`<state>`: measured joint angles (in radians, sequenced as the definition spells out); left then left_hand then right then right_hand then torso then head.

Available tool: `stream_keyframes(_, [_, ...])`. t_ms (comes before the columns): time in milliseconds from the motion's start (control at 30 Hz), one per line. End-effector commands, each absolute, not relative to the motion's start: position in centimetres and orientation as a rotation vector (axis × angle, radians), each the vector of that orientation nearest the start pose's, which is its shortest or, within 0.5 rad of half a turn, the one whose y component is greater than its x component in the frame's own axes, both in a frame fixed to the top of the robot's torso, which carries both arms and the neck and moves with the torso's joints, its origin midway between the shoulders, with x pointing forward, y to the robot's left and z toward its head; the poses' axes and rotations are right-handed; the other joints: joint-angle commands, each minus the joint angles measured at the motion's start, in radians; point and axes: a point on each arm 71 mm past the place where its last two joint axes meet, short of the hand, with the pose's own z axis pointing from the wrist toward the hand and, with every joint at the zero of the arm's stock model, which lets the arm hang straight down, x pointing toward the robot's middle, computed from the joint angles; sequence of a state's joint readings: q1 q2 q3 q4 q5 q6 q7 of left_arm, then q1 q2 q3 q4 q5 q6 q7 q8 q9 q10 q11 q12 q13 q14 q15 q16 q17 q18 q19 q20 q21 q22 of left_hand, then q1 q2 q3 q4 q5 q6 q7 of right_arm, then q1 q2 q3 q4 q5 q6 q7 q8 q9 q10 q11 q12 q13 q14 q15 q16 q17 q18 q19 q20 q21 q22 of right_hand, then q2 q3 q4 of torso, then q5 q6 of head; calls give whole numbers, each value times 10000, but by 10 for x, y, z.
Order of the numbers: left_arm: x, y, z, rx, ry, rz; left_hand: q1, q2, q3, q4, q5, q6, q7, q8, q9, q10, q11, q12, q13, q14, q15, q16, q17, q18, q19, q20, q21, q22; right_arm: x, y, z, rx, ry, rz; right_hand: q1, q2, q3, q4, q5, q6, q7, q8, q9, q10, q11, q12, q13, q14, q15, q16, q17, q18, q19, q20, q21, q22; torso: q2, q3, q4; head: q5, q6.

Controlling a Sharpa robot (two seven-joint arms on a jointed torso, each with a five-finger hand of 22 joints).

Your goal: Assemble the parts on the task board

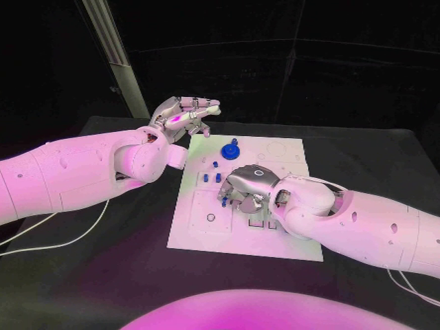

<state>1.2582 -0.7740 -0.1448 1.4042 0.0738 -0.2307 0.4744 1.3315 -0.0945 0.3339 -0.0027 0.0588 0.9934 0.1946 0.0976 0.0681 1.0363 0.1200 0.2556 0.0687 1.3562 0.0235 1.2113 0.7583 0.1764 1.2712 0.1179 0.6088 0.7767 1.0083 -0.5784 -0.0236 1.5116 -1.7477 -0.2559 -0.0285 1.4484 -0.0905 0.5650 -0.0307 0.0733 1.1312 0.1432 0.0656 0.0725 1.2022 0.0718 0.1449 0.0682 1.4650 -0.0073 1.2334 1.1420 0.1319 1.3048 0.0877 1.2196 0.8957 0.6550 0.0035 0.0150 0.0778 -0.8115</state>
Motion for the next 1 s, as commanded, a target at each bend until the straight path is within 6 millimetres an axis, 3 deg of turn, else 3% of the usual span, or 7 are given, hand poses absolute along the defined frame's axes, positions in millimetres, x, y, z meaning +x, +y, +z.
stream_keyframes(33, [508,209,-189,-11059,14055,-16029,59,27,-25,-46,44,-68,-17,50,-12,-58,-19,31,-11,40,10,32,8,34,68,24,61,9,419,-57,-256,-5808,16715,8883,-104,25,46,8,53,16,69,10,14,-18,50,-57,10,310,-42,33,9,-82,9,7,42,9,0,-4,-5,5,-5])
stream_keyframes(533, [509,210,-189,-11085,14085,-15998,59,27,-25,-46,44,-68,-17,50,-12,-58,-19,31,-11,40,10,32,8,34,68,24,61,9,418,-57,-256,-5868,16754,8897,-144,4,48,-18,47,-1,78,7,11,-36,58,-69,11,308,-35,32,4,-79,-4,14,42,-2,-3,0,-4,9,-41])
stream_keyframes(667, [509,210,-189,-11093,14091,-15985,60,28,-28,-45,45,-78,-14,55,-11,-67,-17,35,-11,42,12,37,3,33,76,26,67,13,418,-57,-257,-5947,16751,8865,-483,-210,-121,19,166,-299,166,-48,-45,-346,149,-240,-29,289,54,23,-16,-41,-157,75,-89,-253,-3,0,-7,9,-43])
stream_keyframes(800, [509,211,-189,-11100,14088,-15962,60,28,-28,-45,45,-78,-14,55,-11,-67,-17,35,-11,42,12,37,3,33,76,26,67,13,419,-57,-257,-6037,16779,8896,-1101,-611,-649,216,427,-728,278,-37,-71,-821,304,-463,-40,168,193,-150,-229,51,-468,211,-410,-790,-5,-2,-10,-3,-43])
stream_keyframes(1000, [509,211,-189,-11105,14094,-15953,60,28,-28,-45,45,-78,-14,55,-11,-67,-17,35,-11,42,12,37,3,33,76,26,67,13,419,-57,-258,-6063,16787,8967,-1212,-663,-901,249,477,-909,303,-36,-69,-1037,358,-508,-34,120,227,-194,-294,74,-534,265,-480,-885,-6,-1,-2,-20,-55])
